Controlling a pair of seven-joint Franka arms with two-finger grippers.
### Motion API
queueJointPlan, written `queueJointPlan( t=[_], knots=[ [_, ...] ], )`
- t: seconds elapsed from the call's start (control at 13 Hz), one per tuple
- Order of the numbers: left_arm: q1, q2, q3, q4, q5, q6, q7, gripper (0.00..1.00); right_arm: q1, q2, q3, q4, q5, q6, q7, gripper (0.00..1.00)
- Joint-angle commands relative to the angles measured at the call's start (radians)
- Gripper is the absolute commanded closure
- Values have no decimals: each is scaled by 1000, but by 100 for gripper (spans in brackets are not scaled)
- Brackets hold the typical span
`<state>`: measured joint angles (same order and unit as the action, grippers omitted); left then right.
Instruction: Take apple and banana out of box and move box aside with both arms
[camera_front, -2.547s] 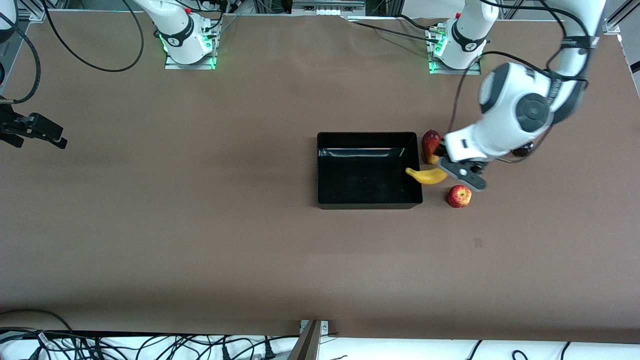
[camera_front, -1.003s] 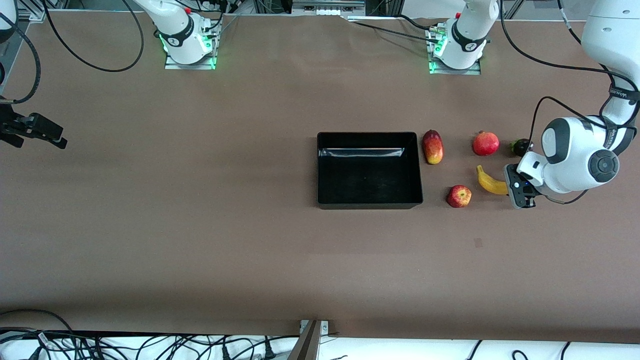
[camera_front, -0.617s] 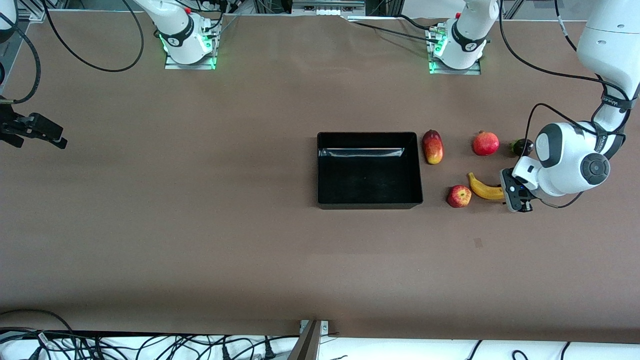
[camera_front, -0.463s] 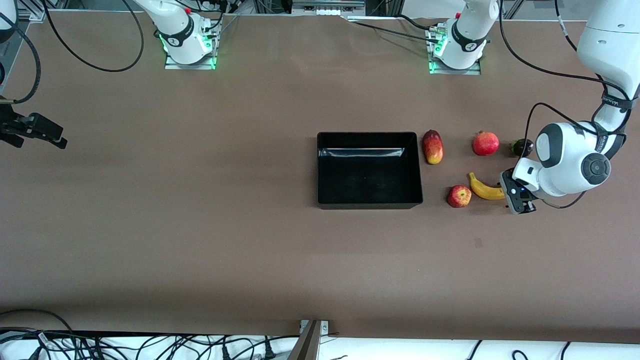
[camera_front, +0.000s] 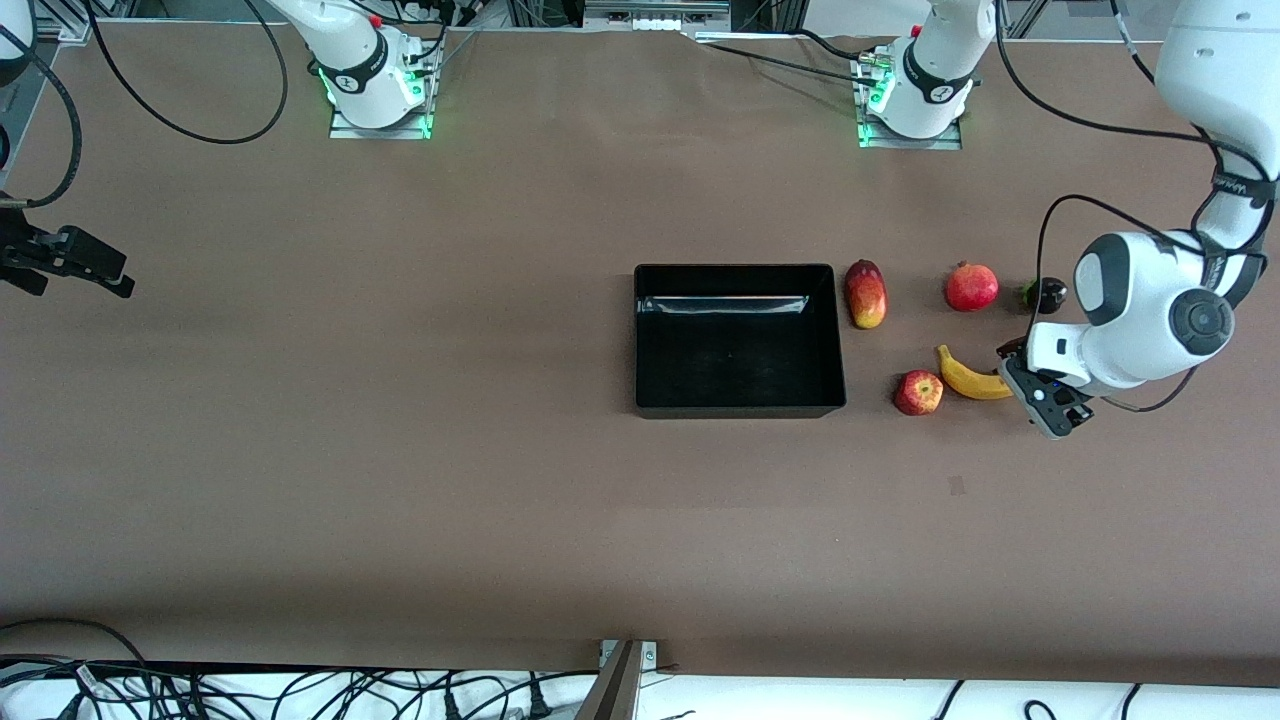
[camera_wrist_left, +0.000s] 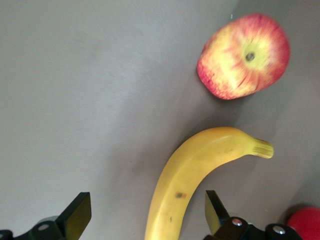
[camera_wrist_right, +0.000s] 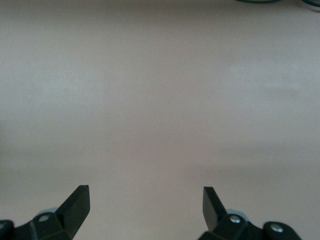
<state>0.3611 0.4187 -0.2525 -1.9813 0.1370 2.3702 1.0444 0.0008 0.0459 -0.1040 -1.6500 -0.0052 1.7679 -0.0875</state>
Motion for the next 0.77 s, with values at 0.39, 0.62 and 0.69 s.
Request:
queueJointPlan(
  t=[0.39,0.62,0.69],
  knots=[
    [-137,-343,2,88,6,-412,-79,0,-7,-6,6,-7,16,8,3,0],
    [-152,-391,4,202,-3,-587,-239,0,-7,-6,6,-7,16,8,3,0],
    [-157,-402,5,234,-13,-636,-279,0,-7,-6,6,-7,16,8,3,0]
  ],
)
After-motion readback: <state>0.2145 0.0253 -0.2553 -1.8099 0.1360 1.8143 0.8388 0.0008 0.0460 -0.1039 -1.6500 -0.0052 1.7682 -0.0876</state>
